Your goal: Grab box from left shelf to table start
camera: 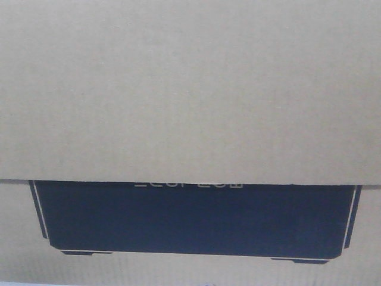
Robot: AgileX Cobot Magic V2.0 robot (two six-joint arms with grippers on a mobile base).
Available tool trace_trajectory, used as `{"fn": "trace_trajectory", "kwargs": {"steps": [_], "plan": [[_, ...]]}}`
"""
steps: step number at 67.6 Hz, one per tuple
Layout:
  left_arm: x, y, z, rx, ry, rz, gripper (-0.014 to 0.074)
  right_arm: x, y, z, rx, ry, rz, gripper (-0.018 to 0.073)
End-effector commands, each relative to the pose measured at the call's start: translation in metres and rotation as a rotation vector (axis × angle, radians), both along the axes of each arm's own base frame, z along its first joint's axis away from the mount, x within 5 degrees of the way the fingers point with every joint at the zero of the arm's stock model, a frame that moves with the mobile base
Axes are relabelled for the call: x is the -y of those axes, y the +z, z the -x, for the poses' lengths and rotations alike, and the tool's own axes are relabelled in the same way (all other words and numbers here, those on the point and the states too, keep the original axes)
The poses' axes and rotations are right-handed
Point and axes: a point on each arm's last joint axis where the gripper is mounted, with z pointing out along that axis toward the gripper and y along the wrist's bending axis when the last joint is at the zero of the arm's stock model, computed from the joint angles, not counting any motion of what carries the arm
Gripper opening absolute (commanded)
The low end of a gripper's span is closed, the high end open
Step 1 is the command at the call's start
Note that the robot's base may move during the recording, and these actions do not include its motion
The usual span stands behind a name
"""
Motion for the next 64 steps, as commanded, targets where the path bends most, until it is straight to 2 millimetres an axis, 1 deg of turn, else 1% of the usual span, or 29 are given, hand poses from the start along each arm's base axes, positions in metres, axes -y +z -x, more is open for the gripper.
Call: {"fn": "trace_trajectory", "kwargs": {"steps": [1, 64], "plan": [[-0.0004, 0.0103, 0.0014, 0.108, 0.003, 0.018, -0.0099, 0.0014, 0.0069, 0.0001, 0.093, -0.018, 0.000, 0.0058], [-0.0004, 0.0103, 0.0014, 0.108, 0.003, 0.018, -0.0099, 0.0012, 0.0056, 0.0000, 0.078, -0.016, -0.001, 0.0058]]}}
